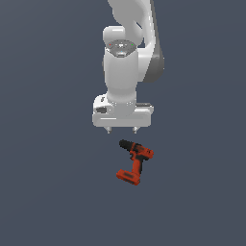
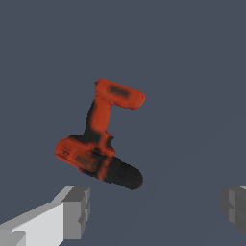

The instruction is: Pick up the object and move it to a goal position.

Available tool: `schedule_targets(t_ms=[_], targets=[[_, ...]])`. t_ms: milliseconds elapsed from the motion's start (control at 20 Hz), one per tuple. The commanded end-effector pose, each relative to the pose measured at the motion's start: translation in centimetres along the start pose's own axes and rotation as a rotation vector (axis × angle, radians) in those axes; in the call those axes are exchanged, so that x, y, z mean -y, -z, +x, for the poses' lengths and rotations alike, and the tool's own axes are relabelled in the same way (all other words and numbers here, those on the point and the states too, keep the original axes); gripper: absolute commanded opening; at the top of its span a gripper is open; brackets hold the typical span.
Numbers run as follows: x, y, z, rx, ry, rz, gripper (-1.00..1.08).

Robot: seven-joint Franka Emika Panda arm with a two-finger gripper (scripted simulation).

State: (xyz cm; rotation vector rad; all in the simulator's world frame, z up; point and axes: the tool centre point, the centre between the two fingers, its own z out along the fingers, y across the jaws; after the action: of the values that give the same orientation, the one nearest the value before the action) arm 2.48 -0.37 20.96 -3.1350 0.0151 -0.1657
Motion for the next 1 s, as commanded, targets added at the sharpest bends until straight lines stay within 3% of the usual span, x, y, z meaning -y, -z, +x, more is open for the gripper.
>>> schedule_targets(t_ms=[0,950], targets=[[0.0,0.0,0.0,0.000,0.000,0.000,0.68],[0.1,-1.2,-0.3,0.002,0.092,-0.007,0.68]])
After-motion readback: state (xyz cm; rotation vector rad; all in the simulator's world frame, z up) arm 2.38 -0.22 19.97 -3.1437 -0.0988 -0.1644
